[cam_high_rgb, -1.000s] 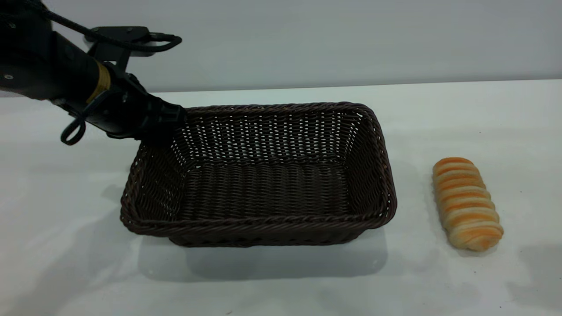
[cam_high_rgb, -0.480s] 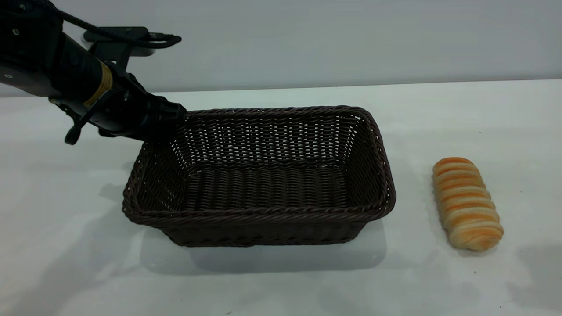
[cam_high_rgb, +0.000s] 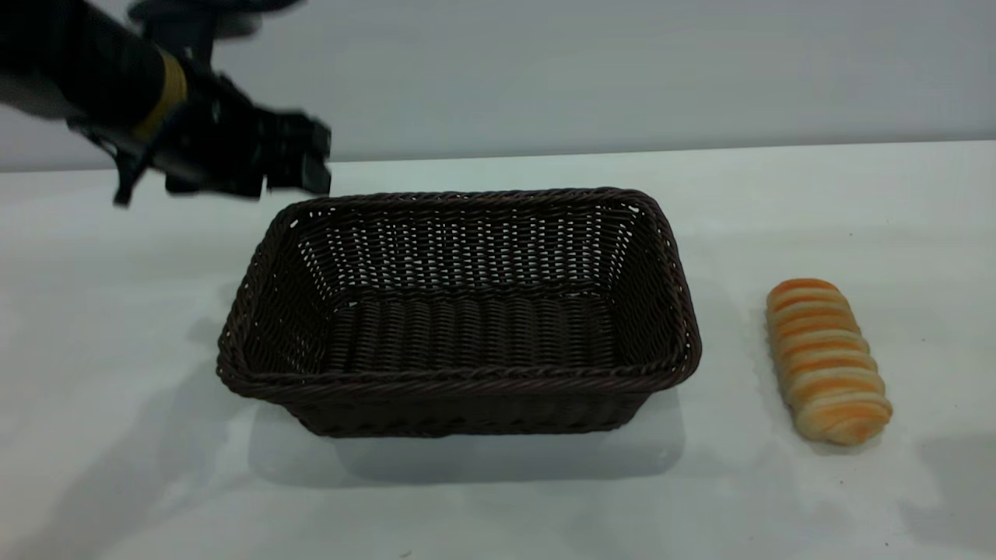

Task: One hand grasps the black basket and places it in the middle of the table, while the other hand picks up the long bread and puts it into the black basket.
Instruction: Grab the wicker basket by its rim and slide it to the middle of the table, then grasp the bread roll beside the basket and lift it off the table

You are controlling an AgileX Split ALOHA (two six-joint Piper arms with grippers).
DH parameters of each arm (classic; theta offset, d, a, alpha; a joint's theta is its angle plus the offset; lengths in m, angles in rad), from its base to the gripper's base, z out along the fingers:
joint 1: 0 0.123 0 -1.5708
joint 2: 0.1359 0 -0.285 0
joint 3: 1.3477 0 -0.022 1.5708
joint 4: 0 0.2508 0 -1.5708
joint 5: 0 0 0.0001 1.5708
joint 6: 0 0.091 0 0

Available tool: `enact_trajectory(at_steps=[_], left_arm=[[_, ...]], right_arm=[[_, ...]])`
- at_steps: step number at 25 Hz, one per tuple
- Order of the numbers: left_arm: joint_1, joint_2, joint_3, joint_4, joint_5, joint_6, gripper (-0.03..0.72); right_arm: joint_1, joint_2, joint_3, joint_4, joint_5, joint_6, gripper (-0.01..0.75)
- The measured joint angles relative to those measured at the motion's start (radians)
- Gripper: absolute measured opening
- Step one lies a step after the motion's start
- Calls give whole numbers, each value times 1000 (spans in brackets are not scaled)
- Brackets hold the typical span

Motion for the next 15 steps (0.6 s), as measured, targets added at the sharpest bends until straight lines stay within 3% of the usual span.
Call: enact_trajectory(at_steps=[15], left_arm=[[0,-538,2,4,-47,-8,594]], right_arm=[[16,273,0,165,32,-83,401]])
